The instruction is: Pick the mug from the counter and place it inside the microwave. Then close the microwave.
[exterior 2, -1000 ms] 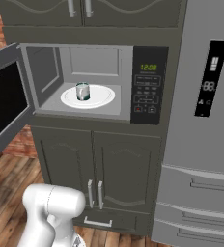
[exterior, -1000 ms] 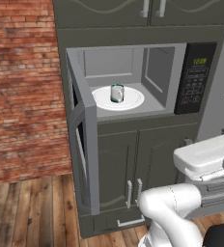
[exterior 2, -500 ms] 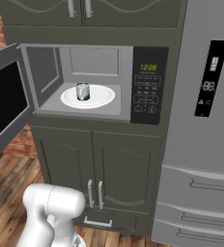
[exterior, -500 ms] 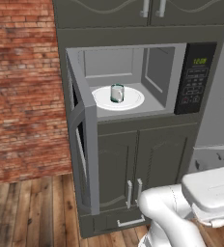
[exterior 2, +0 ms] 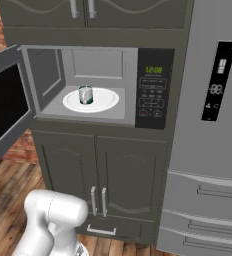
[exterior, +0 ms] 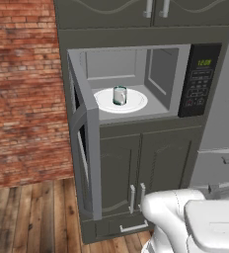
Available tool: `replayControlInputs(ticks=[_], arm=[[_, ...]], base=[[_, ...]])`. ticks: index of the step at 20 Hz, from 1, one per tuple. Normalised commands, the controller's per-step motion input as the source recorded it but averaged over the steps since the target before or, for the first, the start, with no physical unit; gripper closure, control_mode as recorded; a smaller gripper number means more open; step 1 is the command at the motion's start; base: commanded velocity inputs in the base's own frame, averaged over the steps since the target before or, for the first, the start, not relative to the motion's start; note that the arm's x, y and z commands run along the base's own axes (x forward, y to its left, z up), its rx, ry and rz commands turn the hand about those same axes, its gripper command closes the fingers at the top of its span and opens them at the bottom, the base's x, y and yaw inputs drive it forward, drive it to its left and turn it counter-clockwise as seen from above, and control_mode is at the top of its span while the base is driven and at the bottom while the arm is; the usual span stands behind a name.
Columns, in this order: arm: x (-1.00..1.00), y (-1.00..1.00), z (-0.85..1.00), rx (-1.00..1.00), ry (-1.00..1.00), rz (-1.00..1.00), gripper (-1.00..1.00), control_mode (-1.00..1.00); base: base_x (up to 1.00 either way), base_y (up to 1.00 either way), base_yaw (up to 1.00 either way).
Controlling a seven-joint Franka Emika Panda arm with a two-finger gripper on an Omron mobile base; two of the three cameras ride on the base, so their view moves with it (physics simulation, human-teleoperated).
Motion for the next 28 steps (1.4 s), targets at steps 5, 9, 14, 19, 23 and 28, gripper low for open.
replayControlInputs(ticks=[5, 9, 14, 19, 23, 28], arm=[[-0.06, 0.39, 0.12, 0.00, -0.09, -0.16, -1.00, -1.00], [-0.01, 0.47, 0.09, -0.01, -0.06, -0.11, -1.00, -1.00], [0.00, 0.49, 0.01, 0.00, -0.01, -0.06, -1.00, -1.00], [0.01, 0.40, 0.00, 0.00, 0.00, -0.04, -1.00, -1.00], [0.15, 0.35, -0.02, -0.03, 0.00, -0.04, -1.00, -1.00], [0.27, 0.23, -0.08, -0.03, 0.00, -0.07, -1.00, -1.00]], base=[[0.00, 0.00, 0.00], [0.00, 0.00, 0.00], [0.00, 0.00, 0.00], [0.00, 0.00, 0.00], [0.00, 0.00, 0.00], [0.00, 0.00, 0.00]])
